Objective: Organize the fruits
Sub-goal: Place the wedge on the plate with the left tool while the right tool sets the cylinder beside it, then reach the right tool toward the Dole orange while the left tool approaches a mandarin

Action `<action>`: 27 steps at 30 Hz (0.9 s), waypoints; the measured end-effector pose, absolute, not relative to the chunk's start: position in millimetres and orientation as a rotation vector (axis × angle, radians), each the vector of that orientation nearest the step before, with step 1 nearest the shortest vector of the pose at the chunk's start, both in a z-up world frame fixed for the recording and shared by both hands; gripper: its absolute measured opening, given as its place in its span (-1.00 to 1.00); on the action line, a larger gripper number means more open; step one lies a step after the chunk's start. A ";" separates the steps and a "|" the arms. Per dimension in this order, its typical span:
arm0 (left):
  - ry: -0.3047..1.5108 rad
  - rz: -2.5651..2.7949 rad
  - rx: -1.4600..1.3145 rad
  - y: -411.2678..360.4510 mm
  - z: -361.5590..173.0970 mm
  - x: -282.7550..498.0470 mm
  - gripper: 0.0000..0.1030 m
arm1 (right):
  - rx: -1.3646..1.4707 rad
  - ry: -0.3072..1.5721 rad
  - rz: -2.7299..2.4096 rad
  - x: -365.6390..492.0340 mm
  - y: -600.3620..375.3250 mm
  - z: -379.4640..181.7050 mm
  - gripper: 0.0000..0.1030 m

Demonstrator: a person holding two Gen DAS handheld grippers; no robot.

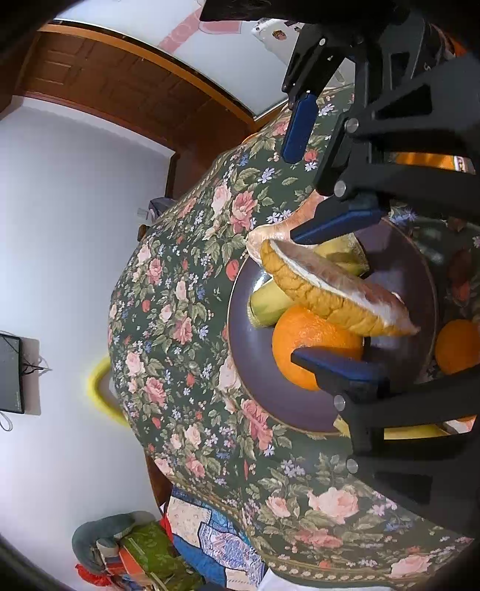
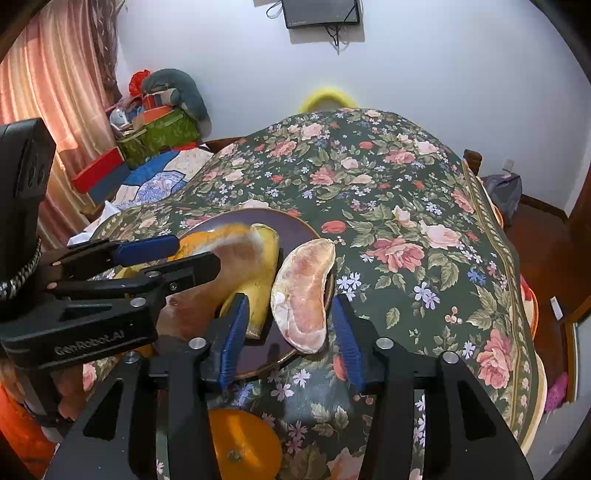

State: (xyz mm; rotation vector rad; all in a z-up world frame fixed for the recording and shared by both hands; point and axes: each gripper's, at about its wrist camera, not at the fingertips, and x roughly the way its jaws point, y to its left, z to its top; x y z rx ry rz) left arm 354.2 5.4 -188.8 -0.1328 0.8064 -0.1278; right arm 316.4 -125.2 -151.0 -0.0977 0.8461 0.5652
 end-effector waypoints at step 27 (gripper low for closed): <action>0.819 -0.106 -0.104 26.6 -158.3 245.7 0.12 | -0.079 0.811 0.536 238.2 -135.4 -121.4 0.01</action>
